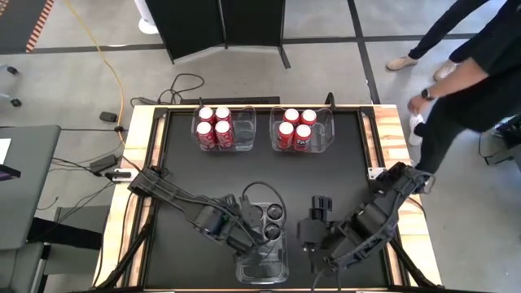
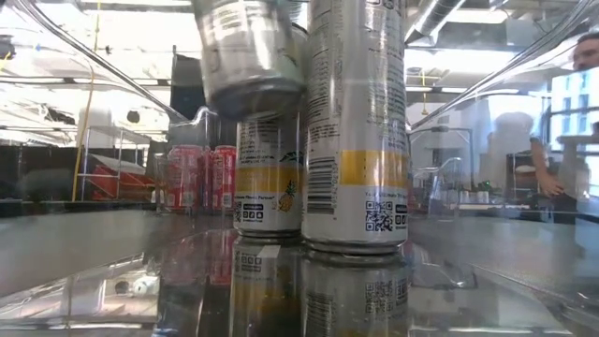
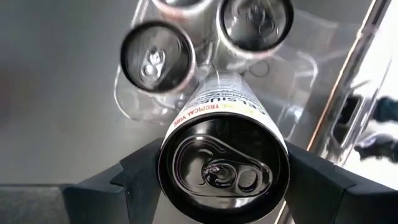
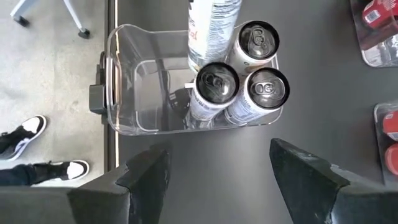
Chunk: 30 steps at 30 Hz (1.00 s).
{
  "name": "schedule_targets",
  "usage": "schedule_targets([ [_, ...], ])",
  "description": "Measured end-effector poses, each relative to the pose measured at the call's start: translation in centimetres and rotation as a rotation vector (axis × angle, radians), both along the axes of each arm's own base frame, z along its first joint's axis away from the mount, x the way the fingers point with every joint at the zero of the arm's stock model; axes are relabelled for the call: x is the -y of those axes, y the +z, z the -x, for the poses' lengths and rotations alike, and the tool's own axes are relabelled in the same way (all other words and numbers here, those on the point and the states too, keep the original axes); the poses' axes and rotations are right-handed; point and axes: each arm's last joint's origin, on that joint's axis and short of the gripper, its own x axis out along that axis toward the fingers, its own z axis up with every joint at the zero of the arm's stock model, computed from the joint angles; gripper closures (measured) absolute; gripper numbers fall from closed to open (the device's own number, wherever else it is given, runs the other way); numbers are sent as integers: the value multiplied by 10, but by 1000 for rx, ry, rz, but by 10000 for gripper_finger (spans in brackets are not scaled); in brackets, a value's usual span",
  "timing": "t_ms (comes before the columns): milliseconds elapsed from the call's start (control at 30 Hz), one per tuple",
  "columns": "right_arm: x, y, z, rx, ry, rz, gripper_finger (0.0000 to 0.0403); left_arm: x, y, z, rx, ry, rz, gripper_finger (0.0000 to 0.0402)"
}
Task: Sort soda cans
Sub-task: Put the white yellow soda can into the bottom transparent bin
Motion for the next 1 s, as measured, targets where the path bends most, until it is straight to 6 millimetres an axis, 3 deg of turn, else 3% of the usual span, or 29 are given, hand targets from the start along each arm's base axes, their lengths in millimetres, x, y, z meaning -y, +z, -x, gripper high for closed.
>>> schedule_targets([
  [200, -8, 0, 7, 26, -25, -1, 117, -2, 2, -3, 56, 46, -33, 136],
  [600, -25, -3, 20, 50, -62, -15, 117, 6, -28, -20, -36, 23, -25, 136],
  [800, -32, -30, 20, -13, -99, 31, 117, 6, -27, -20, -26, 50, -21, 136],
  [1000, -35, -56, 19, -64, -169, 69, 117, 13, -48, -32, -63, 54, -12, 136],
])
